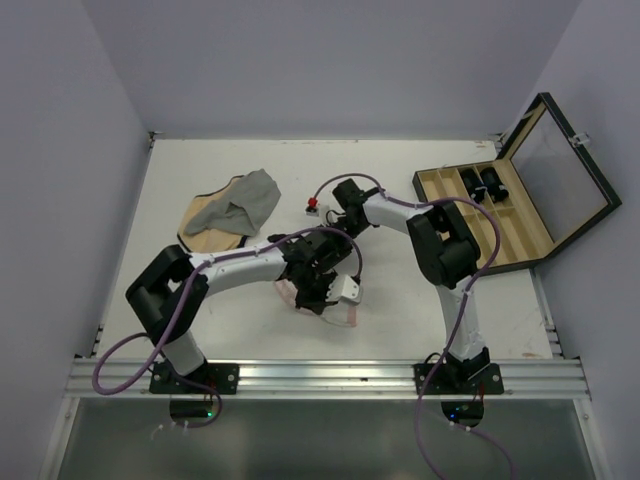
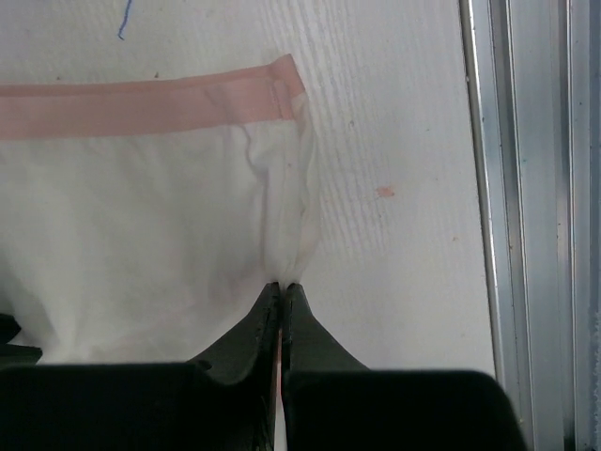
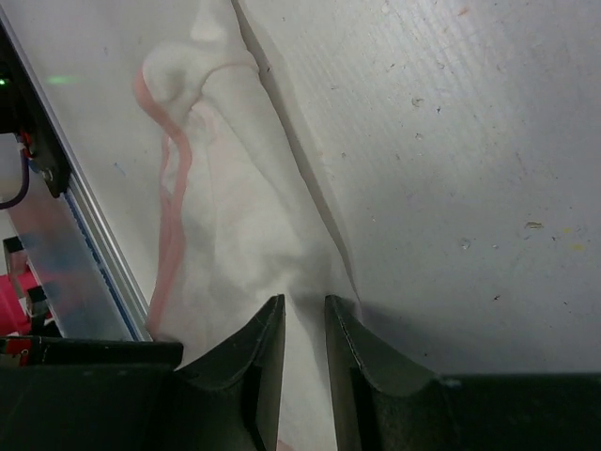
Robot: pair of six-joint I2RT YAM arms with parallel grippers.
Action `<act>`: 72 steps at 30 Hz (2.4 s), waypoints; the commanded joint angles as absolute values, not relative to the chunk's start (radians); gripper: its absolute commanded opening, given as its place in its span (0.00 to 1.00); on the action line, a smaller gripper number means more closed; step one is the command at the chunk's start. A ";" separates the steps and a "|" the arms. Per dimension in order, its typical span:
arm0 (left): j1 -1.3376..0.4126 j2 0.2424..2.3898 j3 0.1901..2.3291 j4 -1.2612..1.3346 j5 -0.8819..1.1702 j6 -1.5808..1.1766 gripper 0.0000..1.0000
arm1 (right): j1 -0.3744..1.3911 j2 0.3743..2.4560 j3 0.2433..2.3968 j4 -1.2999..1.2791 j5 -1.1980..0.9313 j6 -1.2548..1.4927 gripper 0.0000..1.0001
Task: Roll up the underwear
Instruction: Fold the underwear
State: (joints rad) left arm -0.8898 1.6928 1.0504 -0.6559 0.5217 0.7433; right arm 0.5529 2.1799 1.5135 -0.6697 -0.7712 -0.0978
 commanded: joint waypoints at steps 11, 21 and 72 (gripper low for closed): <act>-0.804 1.815 1.307 -0.784 0.568 0.798 0.00 | 0.558 2.146 1.408 -0.661 -0.824 -0.138 0.29; -0.733 1.878 1.332 -0.698 0.552 0.804 0.00 | 0.563 2.129 1.378 -0.681 -0.857 -0.164 0.29; -0.723 1.759 1.187 -0.492 0.462 0.825 0.00 | 0.568 2.298 1.635 -0.805 -0.979 -0.186 0.32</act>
